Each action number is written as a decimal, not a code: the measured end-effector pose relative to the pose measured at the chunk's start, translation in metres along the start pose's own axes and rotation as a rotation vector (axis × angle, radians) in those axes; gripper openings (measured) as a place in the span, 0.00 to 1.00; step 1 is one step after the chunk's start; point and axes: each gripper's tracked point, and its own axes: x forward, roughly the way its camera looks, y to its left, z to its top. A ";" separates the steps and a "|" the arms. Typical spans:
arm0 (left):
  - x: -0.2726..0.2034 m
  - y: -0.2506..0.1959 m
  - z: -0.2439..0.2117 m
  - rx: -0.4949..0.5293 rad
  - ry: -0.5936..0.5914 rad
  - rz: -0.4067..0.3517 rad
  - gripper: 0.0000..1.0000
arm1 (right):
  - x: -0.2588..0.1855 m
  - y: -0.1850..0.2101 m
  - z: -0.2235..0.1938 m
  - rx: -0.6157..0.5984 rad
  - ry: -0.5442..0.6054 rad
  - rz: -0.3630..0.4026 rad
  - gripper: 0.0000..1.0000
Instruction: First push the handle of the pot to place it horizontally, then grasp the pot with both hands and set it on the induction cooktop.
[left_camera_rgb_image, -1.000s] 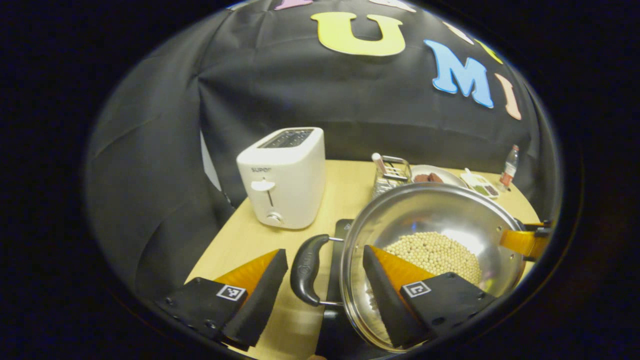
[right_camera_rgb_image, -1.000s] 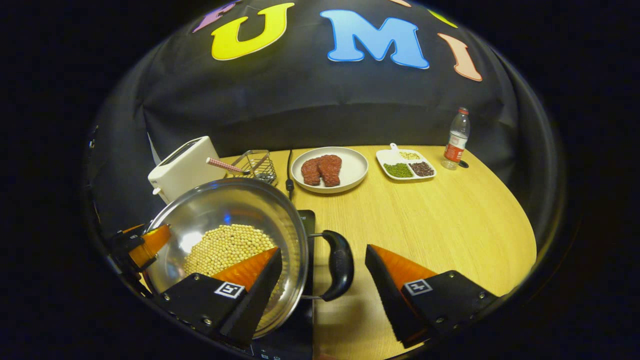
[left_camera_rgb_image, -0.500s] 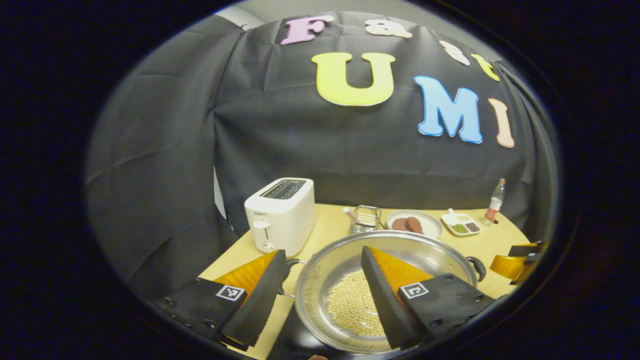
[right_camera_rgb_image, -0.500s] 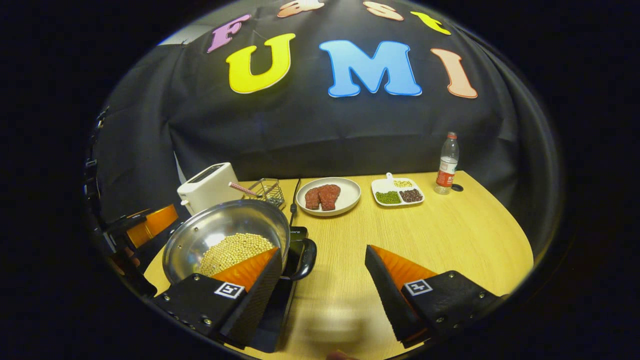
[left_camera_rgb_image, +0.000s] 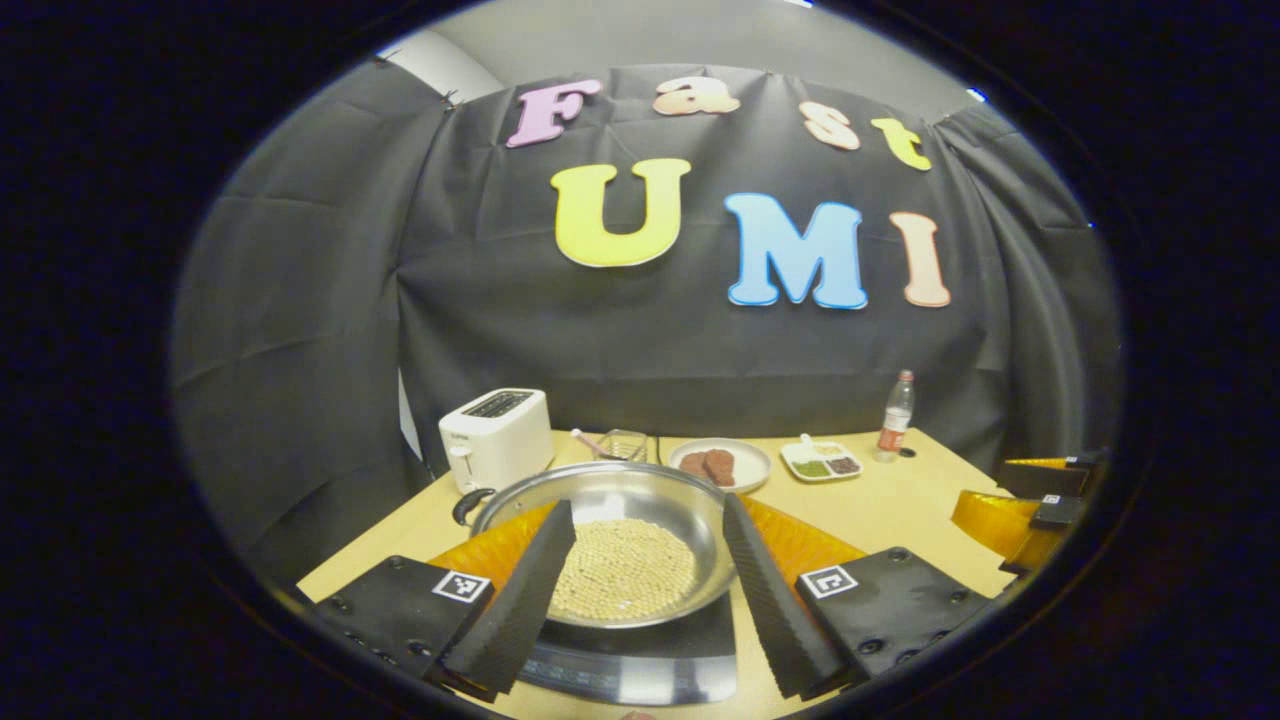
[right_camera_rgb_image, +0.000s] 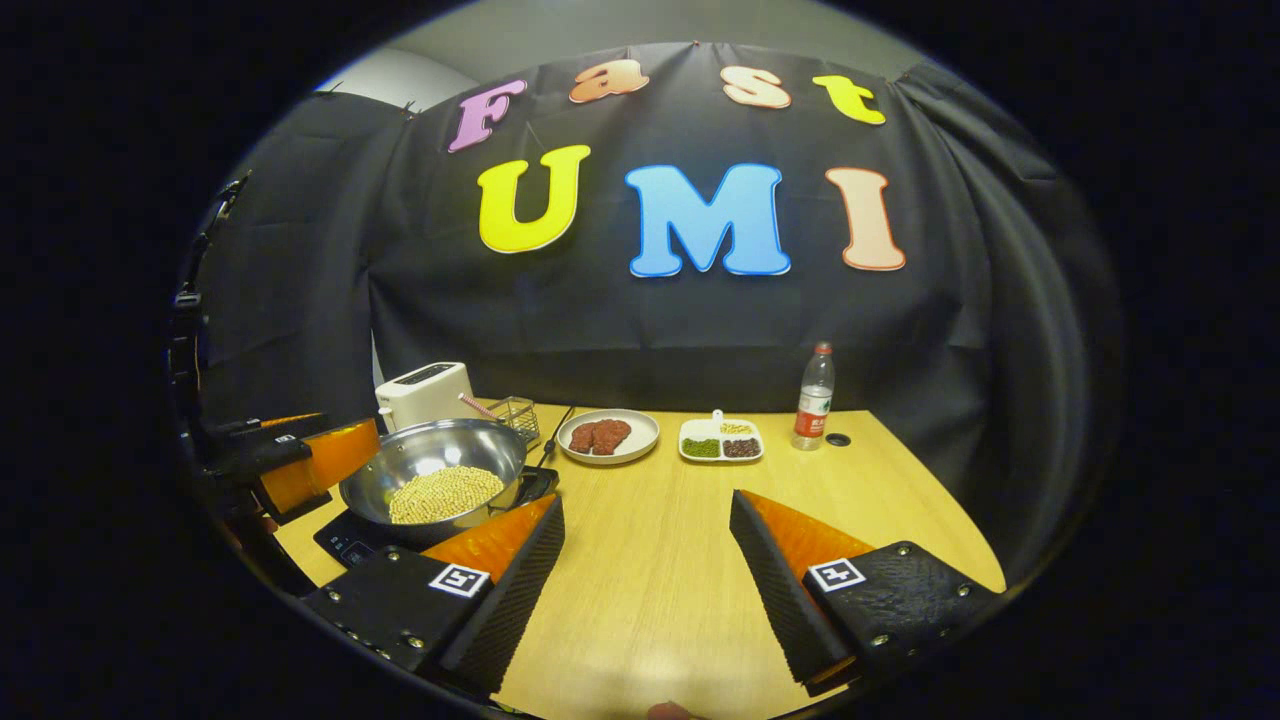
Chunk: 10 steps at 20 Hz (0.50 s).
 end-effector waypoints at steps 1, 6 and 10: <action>-0.014 -0.011 0.002 0.001 -0.015 -0.004 0.94 | -0.014 -0.007 0.001 -0.006 -0.014 -0.003 1.00; -0.078 -0.048 0.016 0.005 -0.077 -0.027 0.98 | -0.068 -0.031 0.006 -0.023 -0.065 -0.029 1.00; -0.111 -0.055 0.032 0.019 -0.134 -0.052 1.00 | -0.096 -0.036 0.023 -0.019 -0.127 -0.064 1.00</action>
